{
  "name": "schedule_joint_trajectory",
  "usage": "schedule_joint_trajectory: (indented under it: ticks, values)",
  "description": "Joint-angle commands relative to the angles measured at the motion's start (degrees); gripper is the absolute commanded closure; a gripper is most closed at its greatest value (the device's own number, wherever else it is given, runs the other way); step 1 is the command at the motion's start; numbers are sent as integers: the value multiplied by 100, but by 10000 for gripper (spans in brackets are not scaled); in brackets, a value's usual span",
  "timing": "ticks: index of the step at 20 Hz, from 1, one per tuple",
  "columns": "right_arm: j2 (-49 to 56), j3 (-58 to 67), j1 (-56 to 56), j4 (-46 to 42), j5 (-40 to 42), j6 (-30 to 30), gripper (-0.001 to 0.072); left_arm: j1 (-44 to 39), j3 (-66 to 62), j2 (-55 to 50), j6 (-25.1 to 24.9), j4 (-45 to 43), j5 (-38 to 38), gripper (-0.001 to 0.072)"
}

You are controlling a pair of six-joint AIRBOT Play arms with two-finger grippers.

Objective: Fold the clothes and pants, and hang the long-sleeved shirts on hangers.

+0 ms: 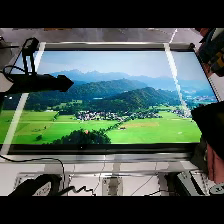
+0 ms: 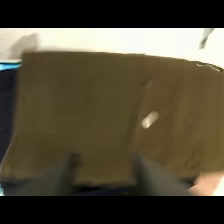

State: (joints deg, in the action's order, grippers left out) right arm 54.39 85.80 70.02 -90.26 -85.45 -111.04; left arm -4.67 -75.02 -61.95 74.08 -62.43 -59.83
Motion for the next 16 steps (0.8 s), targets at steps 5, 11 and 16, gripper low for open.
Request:
schedule_joint_trajectory:
  ticks: [5, 11, 16]
  values:
    - [133, -221, -1021, 931, -22, 695, 666, 4, -4, 11, 0, 4, 4, 170]
    - [317, -592, -4513, 358, 476, 1174, 666, 4, -4, 11, 0, 4, 2, 170]
    - [651, -994, -7058, -70, 1523, 1746, 666, 4, -4, 11, 0, 4, 2, 170]
